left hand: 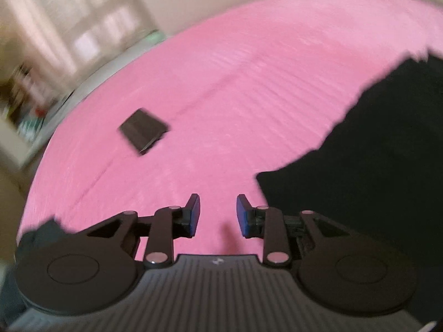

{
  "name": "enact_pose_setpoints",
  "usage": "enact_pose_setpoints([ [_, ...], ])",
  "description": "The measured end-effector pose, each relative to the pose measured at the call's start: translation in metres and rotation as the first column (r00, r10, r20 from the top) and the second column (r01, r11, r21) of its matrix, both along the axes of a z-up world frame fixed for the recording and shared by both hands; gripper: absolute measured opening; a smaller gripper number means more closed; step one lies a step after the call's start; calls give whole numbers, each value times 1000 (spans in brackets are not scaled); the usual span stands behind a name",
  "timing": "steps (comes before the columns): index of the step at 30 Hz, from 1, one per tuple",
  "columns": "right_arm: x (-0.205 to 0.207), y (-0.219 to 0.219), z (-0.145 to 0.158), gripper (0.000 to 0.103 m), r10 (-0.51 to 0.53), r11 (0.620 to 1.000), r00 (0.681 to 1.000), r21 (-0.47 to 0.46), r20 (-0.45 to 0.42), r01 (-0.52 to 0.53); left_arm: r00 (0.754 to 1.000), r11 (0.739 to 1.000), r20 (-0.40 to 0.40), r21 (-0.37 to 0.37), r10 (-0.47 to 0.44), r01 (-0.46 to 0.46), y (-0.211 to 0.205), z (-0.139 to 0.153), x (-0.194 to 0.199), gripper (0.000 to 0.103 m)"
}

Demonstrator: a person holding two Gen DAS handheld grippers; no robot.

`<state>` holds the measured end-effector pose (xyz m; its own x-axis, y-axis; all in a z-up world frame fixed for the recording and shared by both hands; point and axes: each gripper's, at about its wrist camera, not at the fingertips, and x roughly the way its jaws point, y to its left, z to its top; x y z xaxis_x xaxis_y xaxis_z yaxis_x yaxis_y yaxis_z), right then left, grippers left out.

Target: Fold clothes

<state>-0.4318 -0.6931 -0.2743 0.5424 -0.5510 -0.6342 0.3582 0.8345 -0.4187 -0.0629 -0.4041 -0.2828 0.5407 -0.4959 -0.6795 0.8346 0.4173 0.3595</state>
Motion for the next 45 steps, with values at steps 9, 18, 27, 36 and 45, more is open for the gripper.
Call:
enact_pose_setpoints([
  [9,-103,132,-3,79,-99,906,963,423,251,-17,978,986,-136,-77,-159,150,103,3,-121,27],
  [18,-164,138,-13,79,-289,856,937,492,198,160,973,994,-210,-59,-101,91,148,-33,-156,28],
  [27,-132,244,-25,79,59,986,991,146,116,-76,934,947,162,91,-319,308,203,-19,-232,36],
  [36,-76,265,-79,79,236,930,925,-207,-299,-304,722,799,370,416,-585,434,186,-82,-263,41],
  [45,-73,231,-93,24,308,880,870,-232,-384,-414,662,751,381,479,-645,455,178,-93,-253,13],
])
